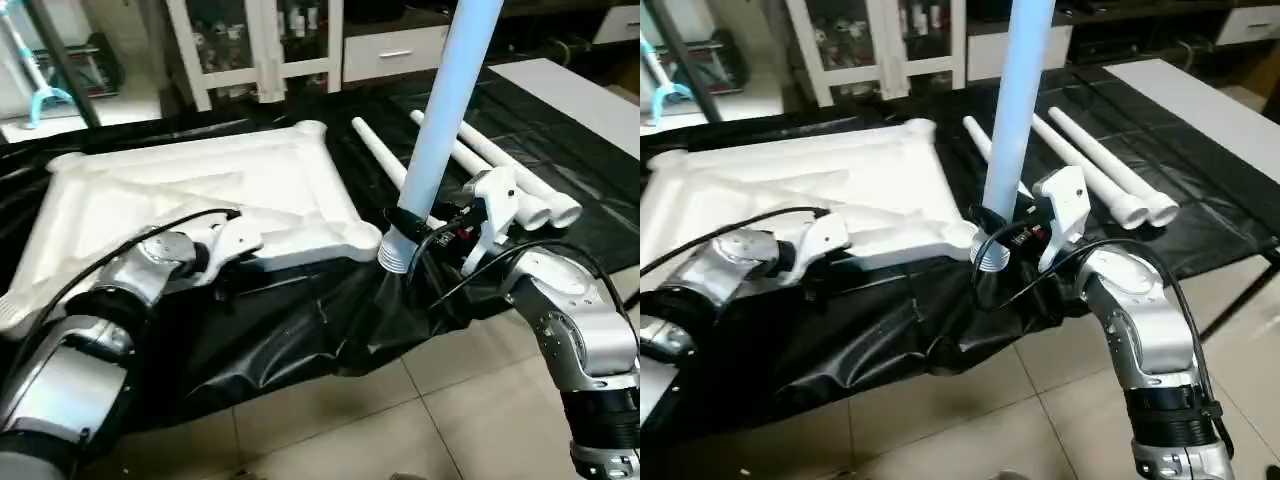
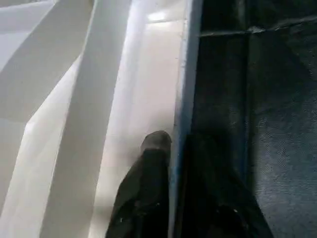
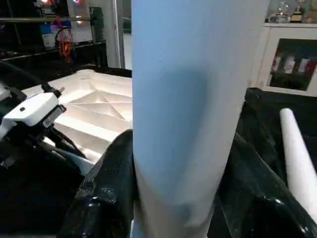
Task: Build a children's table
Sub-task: Insert table leg to table base
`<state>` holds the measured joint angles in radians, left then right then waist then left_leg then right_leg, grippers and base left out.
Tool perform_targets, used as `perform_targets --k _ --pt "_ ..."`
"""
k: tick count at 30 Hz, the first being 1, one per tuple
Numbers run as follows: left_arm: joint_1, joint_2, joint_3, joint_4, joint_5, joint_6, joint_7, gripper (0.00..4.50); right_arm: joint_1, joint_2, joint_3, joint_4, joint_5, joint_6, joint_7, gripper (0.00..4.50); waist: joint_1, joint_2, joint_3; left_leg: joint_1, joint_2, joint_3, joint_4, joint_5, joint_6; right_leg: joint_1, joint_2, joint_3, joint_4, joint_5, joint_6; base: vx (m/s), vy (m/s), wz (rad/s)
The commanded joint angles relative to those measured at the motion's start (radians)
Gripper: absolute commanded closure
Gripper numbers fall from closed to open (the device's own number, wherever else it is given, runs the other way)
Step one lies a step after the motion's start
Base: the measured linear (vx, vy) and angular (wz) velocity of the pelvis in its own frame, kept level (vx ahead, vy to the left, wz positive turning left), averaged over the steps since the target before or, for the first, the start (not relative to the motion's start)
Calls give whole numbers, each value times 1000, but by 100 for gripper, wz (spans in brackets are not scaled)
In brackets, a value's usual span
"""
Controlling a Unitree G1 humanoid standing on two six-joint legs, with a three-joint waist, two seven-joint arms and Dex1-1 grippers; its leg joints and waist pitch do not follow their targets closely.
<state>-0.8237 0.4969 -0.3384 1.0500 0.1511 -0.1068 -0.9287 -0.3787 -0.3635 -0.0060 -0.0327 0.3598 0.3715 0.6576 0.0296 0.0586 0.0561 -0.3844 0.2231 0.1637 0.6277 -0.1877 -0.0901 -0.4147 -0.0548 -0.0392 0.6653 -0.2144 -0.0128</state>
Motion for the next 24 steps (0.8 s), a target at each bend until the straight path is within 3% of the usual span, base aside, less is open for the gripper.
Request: perform_targets --k 1,6,9,10,12,13,14,17,19,21,22,23,24 --pt "52 61 39 -24 -3 63 16 402 -7 6 6 -28 3 10 -1 266 8 -24 -87 2 -18 5 -56 -39 50 85 -52 35 -72 106 -229 0 0 0" --pt "202 151 72 -229 -38 105 -42 424 5 12 14 -18 -6 1 -5 266 -4 -19 -87 5 -8 4 -60 -44 46 79 -55 37 -68 85 -229 0 0 0" --pt "379 239 112 -428 -113 -20 -132 433 35 20 16 -10 -15 -9 -17 266 -16 -26 -78 3 -7 7 -64 -60 51 71 -53 38 -74 68 -220 0 0 0" --pt "388 244 115 -437 -117 -23 -136 436 36 21 16 -8 -16 -12 -19 266 -16 -19 -80 10 -7 8 -64 -67 51 67 -51 38 -74 63 -219 0 0 0" --pt "499 299 151 -547 -141 -29 -151 441 53 36 8 28 -38 -49 -49 266 -14 -31 -74 13 -4 10 -67 -81 57 63 -51 39 -73 54 -224 0 0 0" --pt "509 305 155 -558 -140 -28 -148 443 54 38 6 33 -40 -54 -54 266 -15 -27 -76 14 -1 9 -67 -83 56 63 -55 39 -70 54 -225 0 0 0" --pt "536 318 168 -586 -143 -25 -144 447 54 51 -6 49 -43 -67 -73 266 -18 -36 -68 13 -3 11 -72 -91 59 58 -51 38 -78 30 -219 0 0 0" --pt "588 334 202 -661 -153 -24 -123 449 39 93 -42 72 -12 -61 -115 266 -16 -38 -63 19 -3 12 -75 -111 48 54 -51 39 -82 -27 -209 0 0 0" --pt "597 306 246 -706 -165 -36 -37 449 18 119 -55 82 -8 -61 -150 266 -15 -36 -63 20 -2 12 -76 -107 42 54 -49 39 -79 -14 -206 0 0 0" --pt "608 290 263 -762 -231 9 -71 449 5 128 -55 80 -13 -81 -157 266 -15 -37 -63 23 -2 13 -76 -111 30 53 -50 40 -75 -4 -215 0 0 0" --pt "612 277 276 -793 -264 22 -78 449 -4 125 -50 75 -32 -69 -179 266 -14 -30 -60 23 -2 12 -78 -107 25 52 -51 40 -74 0 -218 0 0 0" --pt "614 268 284 -814 -285 29 -79 449 -10 122 -47 71 -46 -59 -194 266 -15 -33 -61 24 -1 13 -78 -105 24 52 -49 40 -77 8 -218 0 0 0" --pt "611 249 302 -855 -334 57 -87 449 -29 117 -34 77 -126 -78 -276 266 -14 -37 -60 24 -4 15 -76 -98 23 52 -46 40 -75 25 -219 0 0 0"
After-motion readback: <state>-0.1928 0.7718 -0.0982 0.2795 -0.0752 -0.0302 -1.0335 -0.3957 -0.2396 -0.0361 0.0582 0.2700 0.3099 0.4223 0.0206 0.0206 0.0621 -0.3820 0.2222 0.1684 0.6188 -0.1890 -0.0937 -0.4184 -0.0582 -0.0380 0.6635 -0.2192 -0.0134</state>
